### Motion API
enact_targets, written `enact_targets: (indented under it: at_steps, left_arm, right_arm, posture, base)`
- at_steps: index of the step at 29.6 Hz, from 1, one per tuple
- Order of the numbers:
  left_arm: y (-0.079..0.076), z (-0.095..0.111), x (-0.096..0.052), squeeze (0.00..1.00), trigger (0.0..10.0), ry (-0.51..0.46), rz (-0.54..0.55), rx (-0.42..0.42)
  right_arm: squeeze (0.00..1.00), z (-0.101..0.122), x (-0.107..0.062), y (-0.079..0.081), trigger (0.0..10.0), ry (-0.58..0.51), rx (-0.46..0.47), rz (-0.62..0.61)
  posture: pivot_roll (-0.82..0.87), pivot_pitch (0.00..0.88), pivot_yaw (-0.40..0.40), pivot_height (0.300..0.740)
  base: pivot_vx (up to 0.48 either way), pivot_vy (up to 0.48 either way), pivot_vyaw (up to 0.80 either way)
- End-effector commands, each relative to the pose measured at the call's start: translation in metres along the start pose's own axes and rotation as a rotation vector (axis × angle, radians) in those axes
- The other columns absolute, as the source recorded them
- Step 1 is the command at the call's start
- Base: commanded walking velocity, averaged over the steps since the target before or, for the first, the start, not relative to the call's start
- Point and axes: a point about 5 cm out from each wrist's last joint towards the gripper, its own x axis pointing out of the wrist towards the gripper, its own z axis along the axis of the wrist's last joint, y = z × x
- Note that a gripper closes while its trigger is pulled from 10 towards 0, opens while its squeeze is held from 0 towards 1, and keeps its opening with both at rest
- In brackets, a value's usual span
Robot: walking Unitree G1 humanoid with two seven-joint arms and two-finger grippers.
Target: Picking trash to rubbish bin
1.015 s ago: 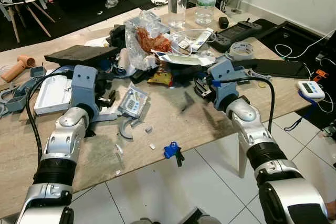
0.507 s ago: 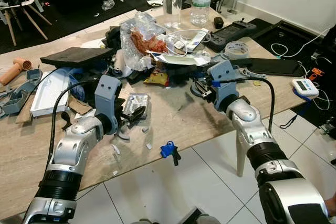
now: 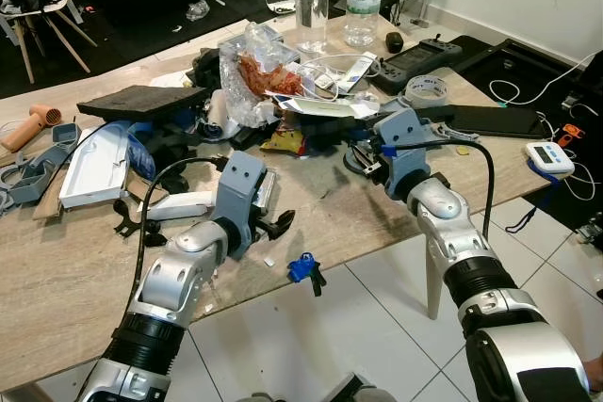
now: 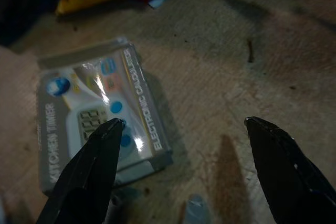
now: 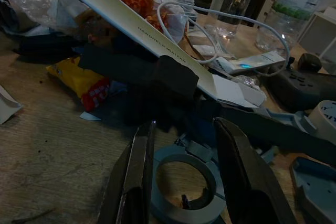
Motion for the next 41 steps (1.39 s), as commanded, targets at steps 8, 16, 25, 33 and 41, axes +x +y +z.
enact_targets:
  at_steps: [8,16,25,33,41]
  left_arm:
    - [0.0,0.007,0.004,0.0,10.0,-0.069,0.158,0.246]
    - [-0.006,-0.017,0.006,0.0,10.0,0.028,0.14,0.335]
    - [-0.004,-0.036,0.007,0.0,10.0,0.119,0.165,0.257]
    - [0.003,-0.04,0.01,0.0,0.0,0.123,0.218,0.23]
    - [0.003,-0.04,0.012,0.0,0.0,0.118,0.234,0.225]
  right_arm:
    - [0.0,-0.002,-0.001,0.004,10.0,0.005,0.009,0.006]
    - [0.0,-0.002,-0.002,0.003,10.0,0.008,0.009,0.002]
    - [0.0,-0.003,-0.002,0.002,10.0,0.02,0.004,-0.001]
    - [0.0,-0.003,-0.002,0.005,10.0,0.02,0.033,-0.006]
    - [0.0,-0.002,-0.001,0.005,10.0,0.014,0.041,-0.008]
  posture:
    - [-0.11,0.102,0.11,0.74]
    - [-0.11,0.103,0.111,0.74]
    - [-0.12,0.108,0.111,0.74]
    - [-0.12,0.109,0.112,0.74]
    - [-0.12,0.11,0.112,0.74]
  base:
    - [0.0,0.0,0.0]
    - [0.0,0.0,0.0]
    - [0.0,0.0,0.0]
    - [0.0,0.0,0.0]
    - [0.0,0.0,0.0]
